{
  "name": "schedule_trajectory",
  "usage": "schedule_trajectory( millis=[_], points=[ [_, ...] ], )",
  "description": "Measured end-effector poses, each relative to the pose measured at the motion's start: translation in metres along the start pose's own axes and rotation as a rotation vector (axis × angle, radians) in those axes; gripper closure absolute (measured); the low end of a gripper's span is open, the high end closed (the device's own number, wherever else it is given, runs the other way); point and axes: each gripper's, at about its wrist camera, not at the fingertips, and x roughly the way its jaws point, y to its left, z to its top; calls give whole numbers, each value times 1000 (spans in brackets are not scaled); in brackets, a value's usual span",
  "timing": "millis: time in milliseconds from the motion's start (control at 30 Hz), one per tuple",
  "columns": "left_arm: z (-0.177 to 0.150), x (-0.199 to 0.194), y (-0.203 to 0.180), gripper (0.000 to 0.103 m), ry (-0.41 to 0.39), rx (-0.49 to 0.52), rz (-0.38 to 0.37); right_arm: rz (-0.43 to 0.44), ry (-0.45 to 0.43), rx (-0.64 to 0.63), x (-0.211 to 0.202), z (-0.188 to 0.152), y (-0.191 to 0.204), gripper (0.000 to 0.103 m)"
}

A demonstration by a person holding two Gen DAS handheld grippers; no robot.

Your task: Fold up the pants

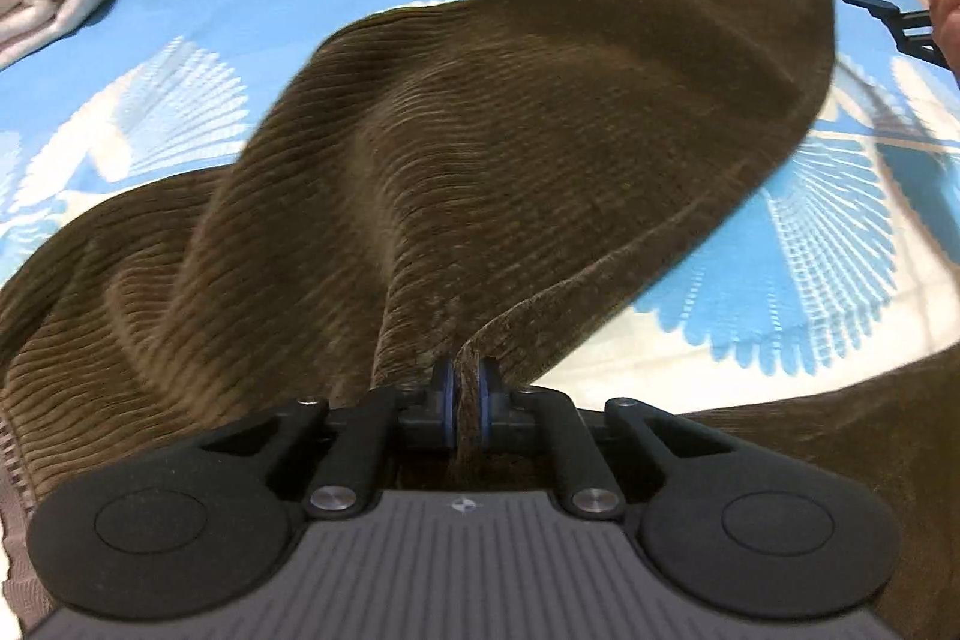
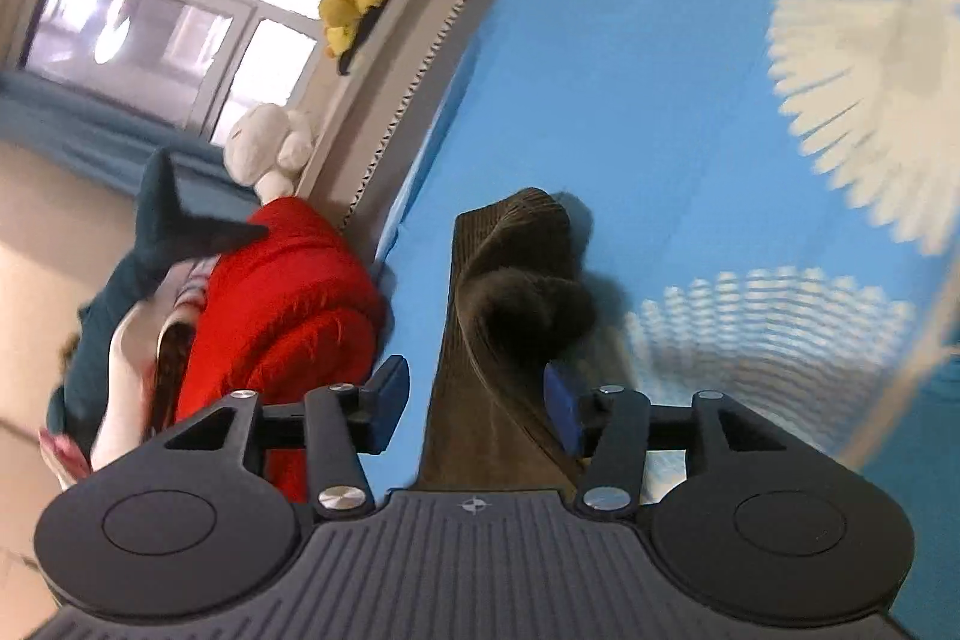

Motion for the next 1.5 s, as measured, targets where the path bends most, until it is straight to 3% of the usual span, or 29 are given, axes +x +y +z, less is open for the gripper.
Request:
schedule_trajectory(
  millis=[167,267,333,367,400,567,633,700,800,867,933,967,1033,1100,1167,1233,1267,1300,1400,1500],
  points=[
    [0,2,0,95,8,-3,-5,-108,4,-34,45,-2,9,49],
    [3,2,2,95,17,-19,25,-128,-16,-25,57,4,11,50],
    [4,2,1,95,19,-21,41,-128,-37,-16,57,14,13,64],
    [4,2,0,95,20,-19,41,-128,-47,-11,57,19,16,81],
    [4,2,0,95,21,-15,38,-142,-73,-32,53,24,22,91],
    [4,-6,-6,95,13,25,-81,-153,-278,-220,-12,31,65,92],
    [-1,-8,-14,95,28,94,-136,-222,-404,-326,-61,18,68,92],
    [-5,-11,-19,95,36,162,-157,-392,-458,-367,-99,8,41,92],
    [-9,-15,-20,94,44,212,-201,-677,-426,-323,-130,0,-29,92],
    [-11,-18,-18,93,44,240,-223,-756,-368,-212,-148,0,-82,92],
    [-14,-23,-17,88,41,276,-249,-759,-331,-142,-161,2,-119,92],
    [-14,-25,-17,83,42,292,-259,-722,-317,-101,-166,6,-129,91],
    [-16,-36,-17,60,45,318,-303,-618,-287,-41,-167,15,-140,88],
    [-16,-53,-13,51,23,327,-373,-579,-316,-24,-173,18,-144,85],
    [-15,-69,4,51,-25,297,-417,-549,-311,15,-176,21,-156,77],
    [-11,-84,33,51,-93,198,-401,-540,-317,11,-174,25,-160,78],
    [-8,-85,51,51,-118,130,-379,-553,-312,-7,-170,26,-157,84],
    [-5,-85,72,51,-144,47,-324,-576,-303,-40,-167,26,-151,91],
    [-4,-78,124,51,-182,-135,-90,-603,-325,-109,-172,26,-140,95],
    [-11,-65,166,51,-148,-258,81,-641,-358,-88,-183,32,-142,95]
  ],
)
